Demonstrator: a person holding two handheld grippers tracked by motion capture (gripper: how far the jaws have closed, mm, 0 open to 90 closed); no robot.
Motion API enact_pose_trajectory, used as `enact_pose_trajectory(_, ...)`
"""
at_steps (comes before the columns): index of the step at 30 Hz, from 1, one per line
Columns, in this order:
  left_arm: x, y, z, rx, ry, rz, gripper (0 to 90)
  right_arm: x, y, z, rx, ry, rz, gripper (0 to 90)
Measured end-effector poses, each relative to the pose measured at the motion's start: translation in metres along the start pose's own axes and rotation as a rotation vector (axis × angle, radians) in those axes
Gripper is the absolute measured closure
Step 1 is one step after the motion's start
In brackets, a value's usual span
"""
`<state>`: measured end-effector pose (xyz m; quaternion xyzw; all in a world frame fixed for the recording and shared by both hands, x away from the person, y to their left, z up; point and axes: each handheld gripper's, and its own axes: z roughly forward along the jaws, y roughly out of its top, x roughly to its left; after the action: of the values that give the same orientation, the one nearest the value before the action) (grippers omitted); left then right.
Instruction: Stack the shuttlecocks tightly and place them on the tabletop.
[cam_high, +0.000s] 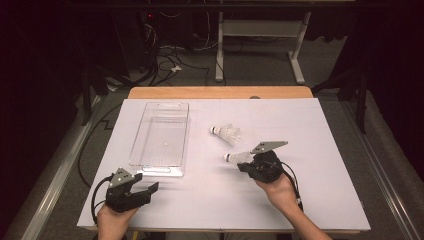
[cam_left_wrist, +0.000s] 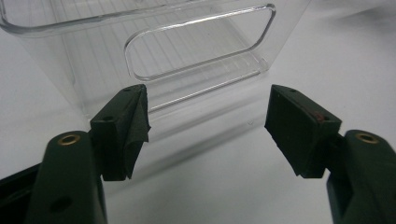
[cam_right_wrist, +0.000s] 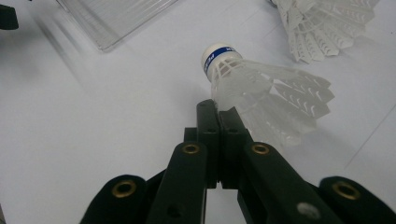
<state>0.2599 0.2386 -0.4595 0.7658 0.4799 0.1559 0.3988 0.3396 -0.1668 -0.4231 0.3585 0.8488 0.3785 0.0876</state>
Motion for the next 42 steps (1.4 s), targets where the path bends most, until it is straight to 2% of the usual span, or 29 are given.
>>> enact_pose_trajectory(14, 0.0, 0.0, 0.0, 0.004, -0.002, 0.001, 31.1, -0.008, 0.002, -0.003, -0.001, -0.02, 0.009, 90.0)
enact_pose_trajectory(32, 0.0, 0.0, 0.0, 0.003, 0.001, 0.001, 31.1, -0.026, 0.007, -0.008, 0.001, -0.064, 0.042, 90.0)
enact_pose_trajectory(42, 0.0, 0.0, 0.001, 0.005, -0.001, 0.0, 31.1, -0.039, 0.011, -0.004, 0.005, -0.089, 0.065, 90.0)
